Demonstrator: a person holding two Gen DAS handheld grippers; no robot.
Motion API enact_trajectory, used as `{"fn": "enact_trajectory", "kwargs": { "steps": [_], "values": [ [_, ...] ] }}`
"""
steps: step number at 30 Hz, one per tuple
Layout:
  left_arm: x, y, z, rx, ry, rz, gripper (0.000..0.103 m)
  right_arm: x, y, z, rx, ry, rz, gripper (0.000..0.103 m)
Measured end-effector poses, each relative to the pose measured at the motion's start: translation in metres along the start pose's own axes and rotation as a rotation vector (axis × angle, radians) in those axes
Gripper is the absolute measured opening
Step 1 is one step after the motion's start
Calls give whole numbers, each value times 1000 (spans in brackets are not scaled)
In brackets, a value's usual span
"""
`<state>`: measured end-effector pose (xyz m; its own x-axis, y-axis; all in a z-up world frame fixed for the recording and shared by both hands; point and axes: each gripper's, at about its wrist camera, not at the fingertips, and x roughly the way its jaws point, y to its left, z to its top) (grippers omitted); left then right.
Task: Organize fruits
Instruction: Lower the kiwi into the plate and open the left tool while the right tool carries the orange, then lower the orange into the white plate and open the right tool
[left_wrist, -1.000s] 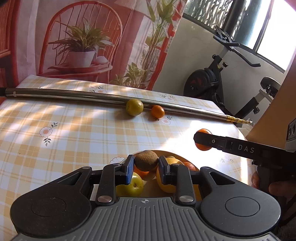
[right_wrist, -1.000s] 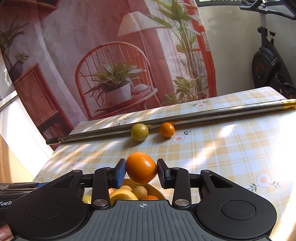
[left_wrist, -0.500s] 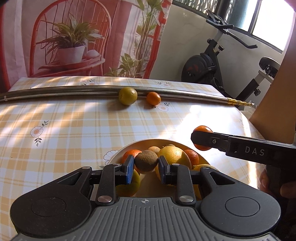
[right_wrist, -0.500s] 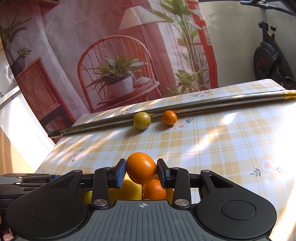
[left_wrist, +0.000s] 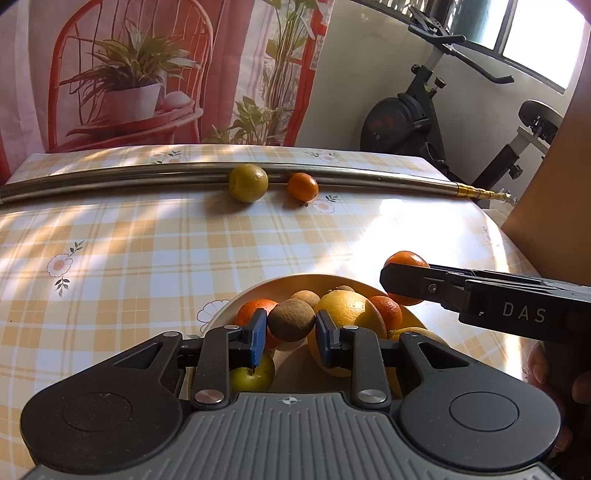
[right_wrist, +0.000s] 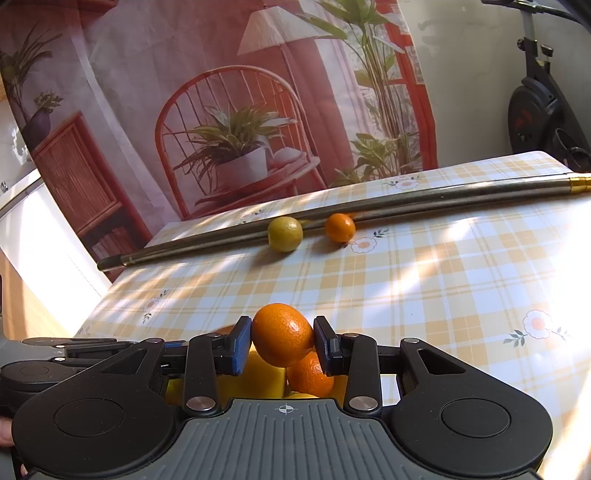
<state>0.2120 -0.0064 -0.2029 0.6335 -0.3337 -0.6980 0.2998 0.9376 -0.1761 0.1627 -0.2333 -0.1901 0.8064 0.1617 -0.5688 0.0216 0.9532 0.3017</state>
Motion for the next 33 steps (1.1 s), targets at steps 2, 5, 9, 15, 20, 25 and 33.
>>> {"fn": "enact_trajectory", "kwargs": {
  "steps": [2, 5, 9, 15, 20, 25, 33],
  "values": [
    [-1, 1, 0, -5, 2, 0, 29, 0, 0, 0, 1, 0, -1, 33],
    [-1, 1, 0, -7, 4, 1, 30, 0, 0, 0, 0, 0, 0, 33],
    [-1, 0, 1, -8, 4, 1, 31, 0, 0, 0, -4, -1, -1, 33],
    [-13, 4, 0, -30, -36, 29, 31, 0, 1, 0, -3, 0, 0, 33],
    [-25, 15, 4, -87, -46, 52, 36, 0, 5, 1, -7, 3, 5, 33],
    [-38, 20, 8, -98, -66, 76, 37, -4, 12, 2, -23, 3, 24, 33],
    [-49, 29, 5, -125, -97, 107, 37, -5, 29, 0, -75, 23, 46, 33]
  ]
}}
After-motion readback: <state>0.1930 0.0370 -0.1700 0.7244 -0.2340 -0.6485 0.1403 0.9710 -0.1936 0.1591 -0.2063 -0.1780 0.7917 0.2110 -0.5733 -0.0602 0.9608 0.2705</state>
